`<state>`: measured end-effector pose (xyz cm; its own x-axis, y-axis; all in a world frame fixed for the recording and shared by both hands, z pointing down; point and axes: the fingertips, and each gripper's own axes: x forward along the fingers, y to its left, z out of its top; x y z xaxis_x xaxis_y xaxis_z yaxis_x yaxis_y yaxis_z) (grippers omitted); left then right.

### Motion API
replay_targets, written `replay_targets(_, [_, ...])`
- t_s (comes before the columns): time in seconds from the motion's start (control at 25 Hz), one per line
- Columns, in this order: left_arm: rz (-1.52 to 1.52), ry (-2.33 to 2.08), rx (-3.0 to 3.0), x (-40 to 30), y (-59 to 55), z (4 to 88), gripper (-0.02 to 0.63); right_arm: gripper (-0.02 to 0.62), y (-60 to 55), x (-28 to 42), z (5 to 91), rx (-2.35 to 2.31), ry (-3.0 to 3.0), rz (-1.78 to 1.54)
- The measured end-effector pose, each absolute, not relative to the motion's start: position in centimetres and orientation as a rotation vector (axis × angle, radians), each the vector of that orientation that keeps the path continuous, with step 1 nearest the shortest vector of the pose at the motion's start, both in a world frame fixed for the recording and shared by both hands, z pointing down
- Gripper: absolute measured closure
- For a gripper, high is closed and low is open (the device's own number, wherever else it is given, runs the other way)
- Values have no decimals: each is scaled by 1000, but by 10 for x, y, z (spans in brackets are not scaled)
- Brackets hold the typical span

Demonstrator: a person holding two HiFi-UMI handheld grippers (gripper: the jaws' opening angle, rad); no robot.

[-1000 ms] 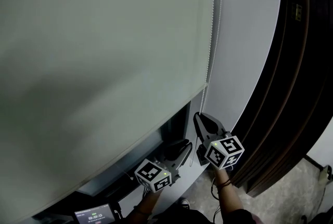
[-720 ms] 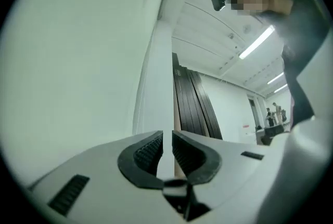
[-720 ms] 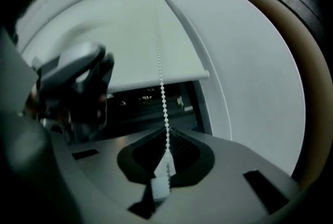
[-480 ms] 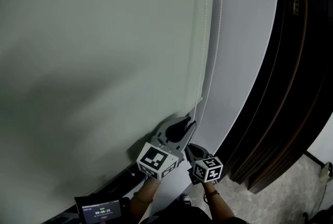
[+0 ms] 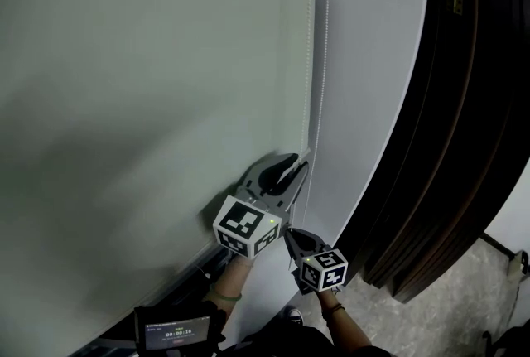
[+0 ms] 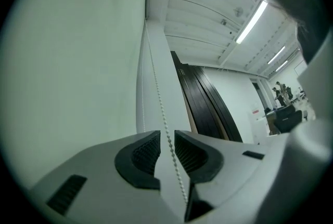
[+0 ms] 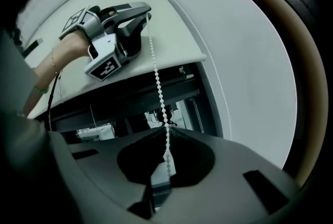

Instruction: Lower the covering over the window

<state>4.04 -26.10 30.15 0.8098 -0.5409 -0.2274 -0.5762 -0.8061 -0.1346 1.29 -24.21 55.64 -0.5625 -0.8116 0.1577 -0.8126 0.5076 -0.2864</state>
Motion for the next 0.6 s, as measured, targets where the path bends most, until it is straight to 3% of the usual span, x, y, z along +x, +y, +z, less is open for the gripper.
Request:
replay_targets(0.12, [320, 835, -2793, 42, -257, 289, 540, 575, -237, 12, 556, 1469, -2726, 503])
replay_targets(0.24, [355, 806, -2817, 44, -253, 286, 589, 574, -231, 13, 553, 1467, -2733, 470])
replay_targets(0.6, [460, 867, -2808, 36, -260, 287, 603, 574, -214, 42, 558, 1542, -2595, 362])
